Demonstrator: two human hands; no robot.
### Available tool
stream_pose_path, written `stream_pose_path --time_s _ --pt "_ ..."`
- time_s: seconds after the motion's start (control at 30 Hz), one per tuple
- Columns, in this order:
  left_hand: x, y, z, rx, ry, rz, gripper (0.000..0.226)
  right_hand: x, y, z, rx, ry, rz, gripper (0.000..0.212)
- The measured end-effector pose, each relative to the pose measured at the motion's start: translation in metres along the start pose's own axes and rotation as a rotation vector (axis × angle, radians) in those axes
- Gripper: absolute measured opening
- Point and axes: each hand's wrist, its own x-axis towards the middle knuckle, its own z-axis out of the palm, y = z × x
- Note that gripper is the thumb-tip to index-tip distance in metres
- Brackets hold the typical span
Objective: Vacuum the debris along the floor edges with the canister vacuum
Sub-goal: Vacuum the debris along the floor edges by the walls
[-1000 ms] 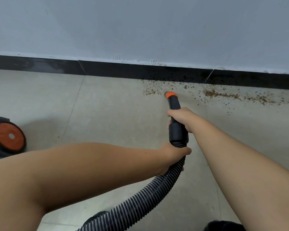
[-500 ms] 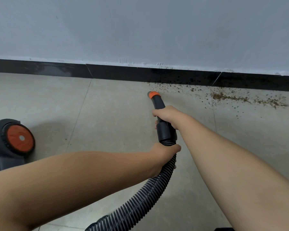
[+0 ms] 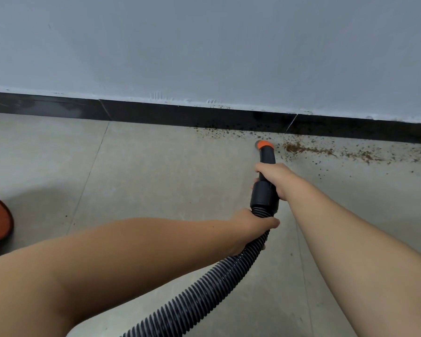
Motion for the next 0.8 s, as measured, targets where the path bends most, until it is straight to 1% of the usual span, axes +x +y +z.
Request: stream_pose_path --time_s 0.13,0.47,0.63,0.73,0.8 --pt "0.003 0.002 -0.008 -0.029 0.031 0.016 0.025 0.002 -0.008 0.010 0.013 -0.006 -0.013 0.030" --pt "-0.004 -0.017 -0.039 -0.178 0.158 -0.020 0.024 -0.006 -0.022 0.072 -0.184 -0.174 -0.062 0.029" --pt "-0.005 -0.023 -0.055 -0.260 0.229 -0.028 0.020 -0.011 -0.029 0.102 -0.232 -0.250 -0.090 0.029" --pt "-0.003 -0.023 -0.057 -0.246 0.236 -0.026 0.022 -0.010 -0.029 0.101 -0.216 -0.244 -0.093 0.031" --pt "0.000 -0.020 -0.051 -0.194 0.202 -0.030 0.022 -0.007 -0.025 0.088 -0.176 -0.201 -0.078 0.031"
